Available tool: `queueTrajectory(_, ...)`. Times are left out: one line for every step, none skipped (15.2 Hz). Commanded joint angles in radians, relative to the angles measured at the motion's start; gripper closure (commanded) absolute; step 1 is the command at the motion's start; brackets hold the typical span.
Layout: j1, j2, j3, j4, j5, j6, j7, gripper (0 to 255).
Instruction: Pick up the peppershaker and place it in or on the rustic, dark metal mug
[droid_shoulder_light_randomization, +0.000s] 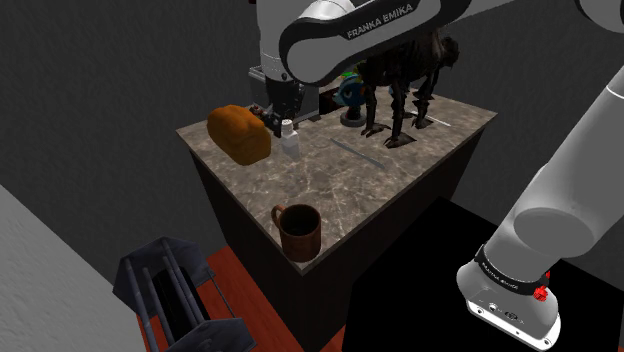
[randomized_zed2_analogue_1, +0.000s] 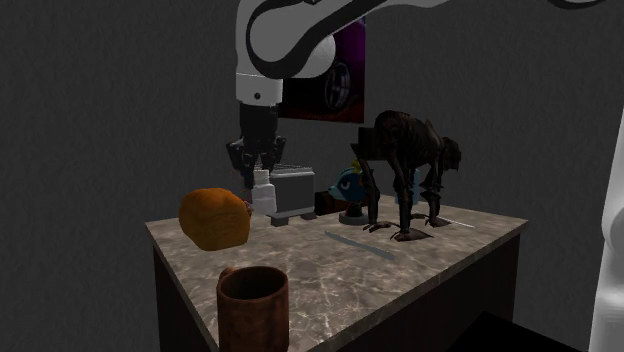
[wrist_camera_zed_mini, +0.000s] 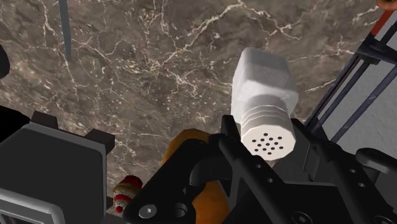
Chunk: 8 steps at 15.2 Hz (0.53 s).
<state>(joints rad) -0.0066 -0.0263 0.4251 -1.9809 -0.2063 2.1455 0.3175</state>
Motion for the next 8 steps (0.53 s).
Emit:
queueTrajectory(0.000,-0.009,0.000,0.018,0.008,-0.026,-0.008,255)
queueTrajectory(0.000,-0.012,0.000,0.029,0.011,-0.039,-0.012,255)
queueTrajectory(0.000,-0.014,0.000,0.039,0.013,-0.051,-0.015,255)
queueTrajectory(0.000,-0.015,-0.001,0.045,0.015,-0.058,-0.017,255)
queueTrajectory(0.009,-0.036,0.008,0.029,0.021,-0.063,-0.002,255)
queueTrajectory(0.018,-0.055,0.017,0.015,0.028,-0.069,0.013,255)
queueTrajectory(0.028,-0.074,0.026,0.001,0.035,-0.076,0.028,255)
queueTrajectory(0.037,-0.093,0.036,-0.011,0.042,-0.083,0.043,255)
